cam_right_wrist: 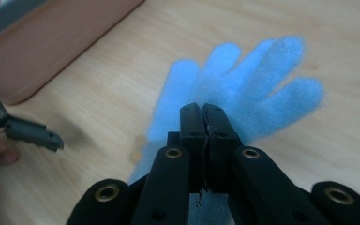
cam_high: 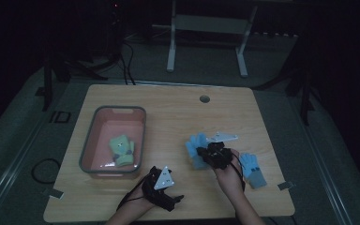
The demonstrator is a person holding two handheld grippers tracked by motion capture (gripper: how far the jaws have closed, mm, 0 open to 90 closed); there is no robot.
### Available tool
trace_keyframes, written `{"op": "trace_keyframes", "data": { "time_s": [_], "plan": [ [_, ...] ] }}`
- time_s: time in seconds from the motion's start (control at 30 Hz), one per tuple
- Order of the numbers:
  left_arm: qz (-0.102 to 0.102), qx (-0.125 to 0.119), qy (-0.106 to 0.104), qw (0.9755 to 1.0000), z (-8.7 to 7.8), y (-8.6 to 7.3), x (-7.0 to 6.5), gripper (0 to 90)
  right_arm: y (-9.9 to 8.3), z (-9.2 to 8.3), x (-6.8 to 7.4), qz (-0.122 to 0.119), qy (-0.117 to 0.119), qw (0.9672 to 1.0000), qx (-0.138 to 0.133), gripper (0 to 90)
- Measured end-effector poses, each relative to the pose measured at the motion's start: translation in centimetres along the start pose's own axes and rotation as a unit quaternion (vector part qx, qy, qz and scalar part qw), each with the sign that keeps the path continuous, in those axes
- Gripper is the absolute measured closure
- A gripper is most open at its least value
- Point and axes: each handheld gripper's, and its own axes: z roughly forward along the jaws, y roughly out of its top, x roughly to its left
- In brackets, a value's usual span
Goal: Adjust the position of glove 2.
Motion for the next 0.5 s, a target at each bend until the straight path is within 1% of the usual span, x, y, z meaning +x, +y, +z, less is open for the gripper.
{"op": "trace_keyframes", "data": {
  "time_s": [0.13,0.17,0.27,0.4,0.47,0.5],
  "plan": [
    [0.001,-0.001,0.0,1.0,0.0,0.0,0.0,4.5,-1.4,0.6,-0.1,0.013,0.0,0.9998,0.016,87.8],
    [0.0,-0.001,-0.001,1.0,0.0,0.0,0.0,4.5,-1.8,0.6,-0.2,0.012,-0.006,0.9997,0.021,87.7],
    [0.002,0.0,-0.002,1.0,0.1,0.0,0.0,4.5,-2.9,1.1,-0.6,0.023,-0.016,0.9992,0.03,87.7],
    [0.004,0.002,-0.003,1.0,0.1,0.0,0.0,4.5,-4.0,2.0,-1.2,0.025,-0.022,0.9983,0.047,87.2],
    [0.003,0.001,-0.003,1.0,0.1,0.0,0.0,4.5,-4.4,2.4,-1.5,0.021,-0.024,0.998,0.055,86.1],
    [0.002,0.0,-0.003,1.0,0.1,0.0,0.0,4.5,-4.5,2.5,-1.6,0.024,-0.023,0.9979,0.055,85.4]
  ]
}}
